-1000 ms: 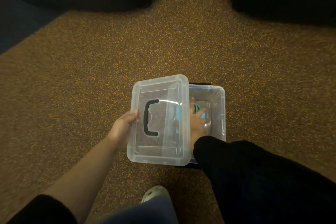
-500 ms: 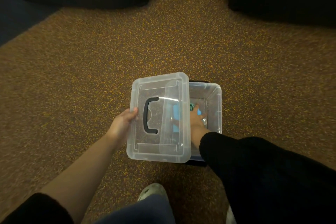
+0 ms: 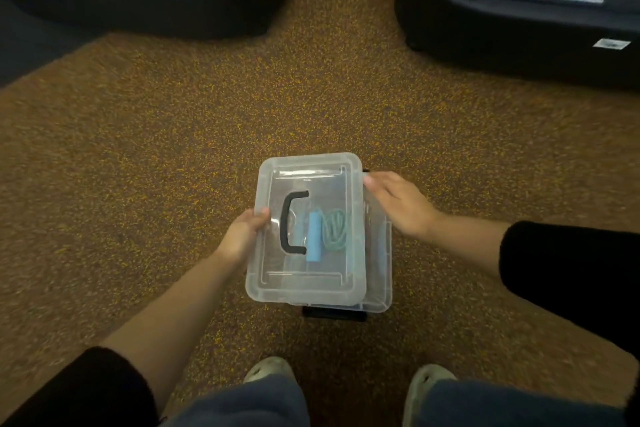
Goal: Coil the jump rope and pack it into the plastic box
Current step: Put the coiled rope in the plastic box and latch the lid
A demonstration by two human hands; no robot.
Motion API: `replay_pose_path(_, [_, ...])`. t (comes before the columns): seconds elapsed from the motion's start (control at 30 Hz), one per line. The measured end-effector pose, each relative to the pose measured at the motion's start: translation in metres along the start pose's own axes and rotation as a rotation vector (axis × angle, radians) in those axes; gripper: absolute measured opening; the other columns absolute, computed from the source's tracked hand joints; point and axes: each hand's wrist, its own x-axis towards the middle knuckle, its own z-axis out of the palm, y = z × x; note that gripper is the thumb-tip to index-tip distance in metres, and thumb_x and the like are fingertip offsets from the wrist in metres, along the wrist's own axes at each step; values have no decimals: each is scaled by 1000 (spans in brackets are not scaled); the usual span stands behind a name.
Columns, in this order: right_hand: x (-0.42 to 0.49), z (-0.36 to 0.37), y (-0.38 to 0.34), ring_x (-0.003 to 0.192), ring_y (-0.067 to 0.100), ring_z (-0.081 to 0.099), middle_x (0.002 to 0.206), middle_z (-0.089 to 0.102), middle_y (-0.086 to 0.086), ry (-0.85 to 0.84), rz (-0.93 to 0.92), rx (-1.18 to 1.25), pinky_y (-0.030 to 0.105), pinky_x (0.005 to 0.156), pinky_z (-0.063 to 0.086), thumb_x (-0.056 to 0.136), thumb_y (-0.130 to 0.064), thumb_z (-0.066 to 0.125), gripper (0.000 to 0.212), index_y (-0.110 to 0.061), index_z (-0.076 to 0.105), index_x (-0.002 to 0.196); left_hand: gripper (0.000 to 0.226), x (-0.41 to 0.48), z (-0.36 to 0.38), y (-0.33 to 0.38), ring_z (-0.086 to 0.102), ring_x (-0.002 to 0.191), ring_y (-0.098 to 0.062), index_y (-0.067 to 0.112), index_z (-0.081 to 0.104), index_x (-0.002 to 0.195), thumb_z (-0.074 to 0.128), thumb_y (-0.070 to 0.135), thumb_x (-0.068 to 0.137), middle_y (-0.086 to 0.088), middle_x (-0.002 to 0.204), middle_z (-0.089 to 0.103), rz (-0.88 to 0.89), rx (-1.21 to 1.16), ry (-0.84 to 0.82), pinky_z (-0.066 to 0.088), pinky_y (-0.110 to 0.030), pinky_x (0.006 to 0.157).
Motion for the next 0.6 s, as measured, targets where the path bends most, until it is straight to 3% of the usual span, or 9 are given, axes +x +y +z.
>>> replay_pose_path(0.03, [-8,3,1,136,16,35,145,41,4,-64,-46,12,27,112,21,100,-38,30,47,-17,44,140,20,0,5,1,61,82,-30,10,57,100,44,25,98,-13,90,64,3,3,-13,50,-50,83])
replay_pose_path(0.1, [-22,14,4,136,6,26,149,29,-7,-111,-93,124,27,113,21,100,-40,29,51,-23,25,148,24,-1,14,2,64,90,-32,13,57,106,45,31,97,-14,99,65,32,34,-43,51,-52,87])
replay_pose_path(0.17, [-30,28,11,143,9,14,156,15,-9,-63,-25,219,34,118,15,98,-44,29,60,-23,9,151,27,0,21,0,64,101,-33,21,59,105,48,42,90,-13,109,66,62,116,-48,49,-55,91])
replay_pose_path(0.27, [-33,39,19,144,11,-19,159,-15,-6,-39,125,234,36,115,-5,98,-49,24,68,-25,-12,151,18,-2,28,-1,62,104,-32,25,59,97,45,37,95,-11,111,65,86,197,-13,48,-53,94])
replay_pose_path(0.37, [-37,43,22,144,16,-21,157,-23,0,-69,243,236,38,116,-5,97,-52,20,70,-22,-17,150,20,-12,38,0,63,93,-25,27,56,90,39,28,100,-5,99,65,100,226,16,50,-45,92])
replay_pose_path(0.43, [-41,47,26,145,16,-20,157,-23,1,-75,275,231,39,117,-4,97,-53,19,72,-19,-18,149,19,-14,41,-8,62,91,-21,28,56,97,37,30,100,-5,102,64,100,237,-1,50,-45,91])
replay_pose_path(0.47, [-42,49,28,145,16,-20,158,-23,1,-75,285,230,39,117,-4,97,-53,19,72,-19,-18,149,22,-14,42,-11,61,101,-24,27,55,109,37,37,99,-9,115,61,109,266,-6,48,-48,95])
replay_pose_path(0.53, [-43,52,32,145,18,-19,157,-23,3,-80,318,243,40,117,-2,96,-53,17,72,-22,-22,147,51,-4,39,-23,46,128,-32,33,38,135,36,56,90,-11,142,45,112,347,-27,39,-55,104])
replay_pose_path(0.6, [-43,54,35,146,24,-14,157,-24,6,-87,386,265,46,117,2,95,-56,15,71,-29,-26,145,67,5,38,-32,31,140,-33,38,18,146,32,64,86,-9,155,28,75,410,-44,31,-56,110])
